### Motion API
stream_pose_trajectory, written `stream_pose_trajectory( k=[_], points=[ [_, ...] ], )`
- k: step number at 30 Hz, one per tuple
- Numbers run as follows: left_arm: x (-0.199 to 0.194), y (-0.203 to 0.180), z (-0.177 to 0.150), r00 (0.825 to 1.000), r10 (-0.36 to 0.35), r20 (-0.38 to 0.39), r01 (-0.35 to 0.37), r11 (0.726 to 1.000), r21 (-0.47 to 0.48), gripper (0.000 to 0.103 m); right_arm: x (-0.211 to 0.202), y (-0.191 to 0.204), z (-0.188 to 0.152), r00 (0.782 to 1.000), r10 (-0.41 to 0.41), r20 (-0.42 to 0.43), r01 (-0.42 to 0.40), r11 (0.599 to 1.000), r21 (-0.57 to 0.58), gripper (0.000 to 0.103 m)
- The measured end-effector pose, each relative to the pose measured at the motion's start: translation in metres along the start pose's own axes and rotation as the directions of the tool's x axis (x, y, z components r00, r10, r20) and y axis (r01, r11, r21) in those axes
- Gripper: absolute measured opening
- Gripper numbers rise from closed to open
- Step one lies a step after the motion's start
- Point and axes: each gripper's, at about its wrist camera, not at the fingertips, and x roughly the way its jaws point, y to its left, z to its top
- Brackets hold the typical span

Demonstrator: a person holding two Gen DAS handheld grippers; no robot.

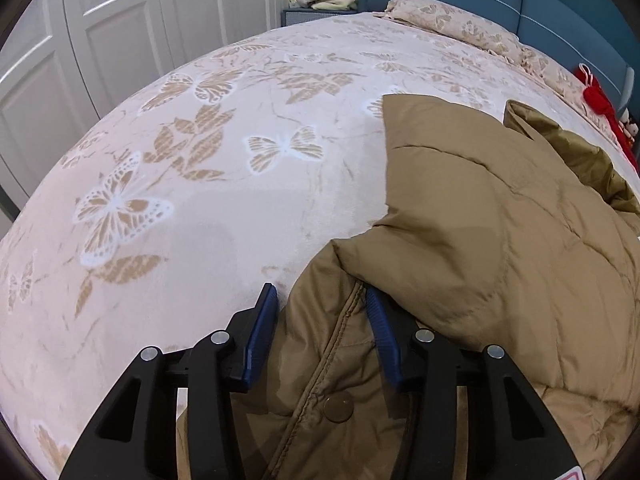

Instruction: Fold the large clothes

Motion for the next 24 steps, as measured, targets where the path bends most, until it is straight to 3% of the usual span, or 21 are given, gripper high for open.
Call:
stream_pose_trajectory(
  k=[6, 10, 15, 21, 24],
  points=[
    [-0.007, -0.004, -0.004, 1.000, 0.020, 0.005, -0.020, 0.999, 0.033, 0.045, 0.002, 0.008, -0.008, 0.999, -0.046, 0.003, 0.046, 0.997, -0.067, 0.001],
    [-0.039, 0.009, -0.012, 1.000, -0.001, 0.025, -0.001, 0.999, 0.052, 0.045, -0.022, -0.002, -0.012, 0.999, -0.048, 0.010, 0.048, 0.998, -0.040, 0.013],
    [-0.084, 0.020, 0.000, 0.994, -0.038, 0.099, 0.035, 0.999, 0.025, 0.042, -0.067, -0.014, -0.009, 0.995, -0.064, 0.073, 0.064, 0.998, -0.005, 0.015],
    [-0.114, -0.056, 0.040, 0.973, -0.170, 0.158, 0.157, 0.983, 0.093, 0.042, -0.086, 0.040, 0.036, 0.986, 0.078, 0.144, -0.071, 0.996, -0.052, 0.015],
    [-0.102, -0.093, 0.041, 0.975, -0.194, 0.107, 0.180, 0.975, 0.127, 0.042, -0.067, 0.069, 0.048, 0.986, 0.107, 0.130, -0.097, 0.992, -0.080, 0.015]
  ],
)
